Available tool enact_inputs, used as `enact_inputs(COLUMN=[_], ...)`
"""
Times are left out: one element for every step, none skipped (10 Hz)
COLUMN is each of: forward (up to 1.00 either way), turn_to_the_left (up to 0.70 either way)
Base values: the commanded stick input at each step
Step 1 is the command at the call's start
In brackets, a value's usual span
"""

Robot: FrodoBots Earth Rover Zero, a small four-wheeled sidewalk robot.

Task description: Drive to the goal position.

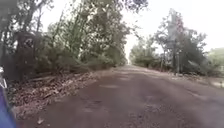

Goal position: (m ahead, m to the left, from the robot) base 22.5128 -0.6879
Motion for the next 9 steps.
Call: enact_inputs(forward=[0.70, 0.70, 0.70, 0.70, 0.70, 0.70, 0.70, 0.70, 0.70], turn_to_the_left=[-0.02, -0.02, -0.02, -0.02, -0.02, -0.02, -0.02, -0.02, -0.02])
